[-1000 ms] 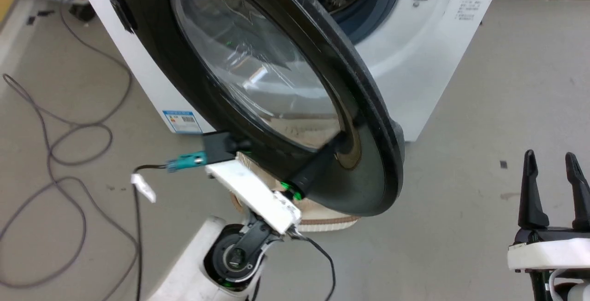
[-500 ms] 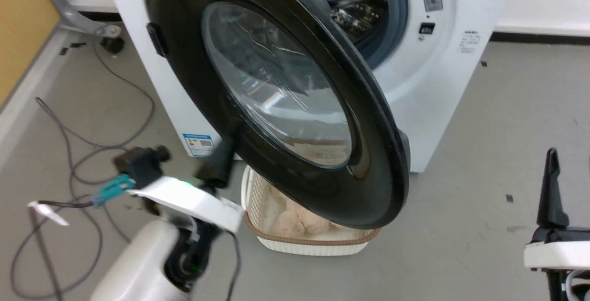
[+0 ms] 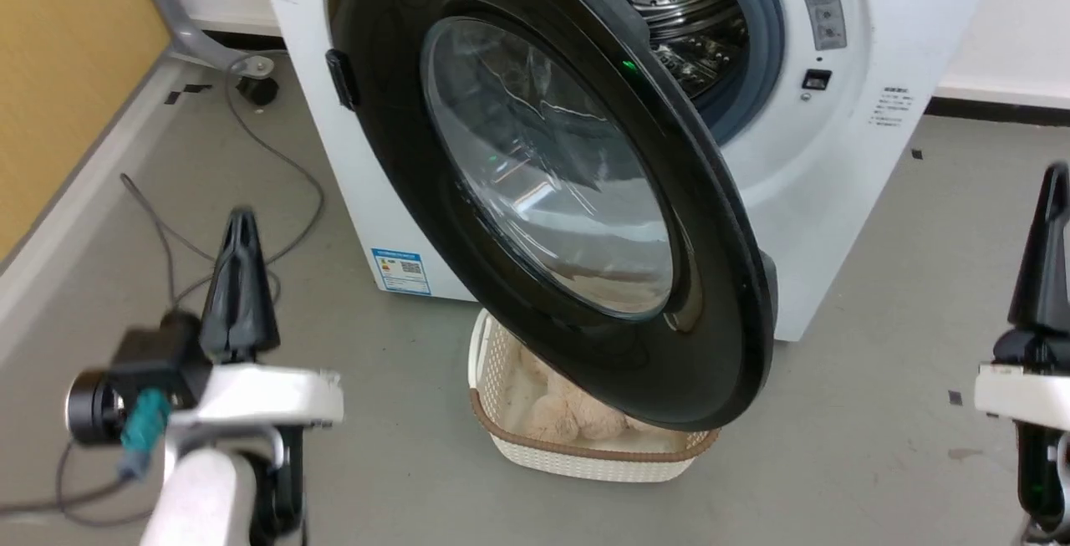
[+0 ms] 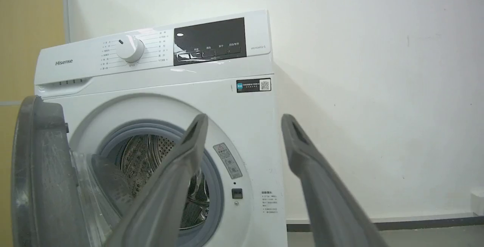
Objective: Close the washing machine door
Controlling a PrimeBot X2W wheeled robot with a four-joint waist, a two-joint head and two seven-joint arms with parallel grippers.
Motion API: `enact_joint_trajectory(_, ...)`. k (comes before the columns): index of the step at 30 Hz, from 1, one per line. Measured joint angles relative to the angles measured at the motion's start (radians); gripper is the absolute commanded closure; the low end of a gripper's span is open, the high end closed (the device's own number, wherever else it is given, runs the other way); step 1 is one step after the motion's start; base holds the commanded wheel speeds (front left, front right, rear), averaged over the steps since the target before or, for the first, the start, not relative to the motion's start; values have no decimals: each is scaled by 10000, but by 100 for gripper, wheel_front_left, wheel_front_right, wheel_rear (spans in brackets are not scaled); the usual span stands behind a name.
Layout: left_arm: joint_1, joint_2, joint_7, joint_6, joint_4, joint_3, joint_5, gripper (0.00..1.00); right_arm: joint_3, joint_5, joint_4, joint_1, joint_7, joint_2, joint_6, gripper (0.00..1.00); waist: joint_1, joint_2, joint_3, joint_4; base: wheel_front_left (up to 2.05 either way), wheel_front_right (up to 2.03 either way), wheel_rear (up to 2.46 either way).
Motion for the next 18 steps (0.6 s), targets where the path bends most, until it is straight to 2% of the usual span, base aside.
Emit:
enact_joint_trajectory(1,192,-94,0,105,-73,128,276,0,92,123,-127,-59,0,0,0,0,0,0,-20,38,0,0,0)
enact_joint_trajectory(7,1282,-456,0,194,-295,430,1227,0,842,1035,-1055,-311,0,0,0,0,-1,0,-112,274,0,0,0)
enact_joint_trajectory(8,1427,-550,0,190,-337,489,1258,0,995,1239,-1193,-342,0,0,0,5,0,0,-117,310,0,0,0)
enact_joint_trajectory(9,1562,-652,0,176,-362,554,1277,0,1168,1375,-1356,-375,0,0,0,51,0,0,-122,349,0,0,0)
enact_joint_trajectory(11,1769,-765,0,33,-447,619,1383,0,1528,1620,-1662,-410,0,0,0,100,0,0,-127,428,0,0,0)
enact_joint_trajectory(16,2074,-936,0,-295,-387,579,1831,0,3047,1914,-2259,-437,0,-35,0,100,0,0,-153,592,0,0,0)
enact_joint_trajectory(18,2110,-1051,0,-343,-341,604,1854,0,3586,2029,-2447,-455,0,-232,0,100,0,0,-170,634,0,0,0)
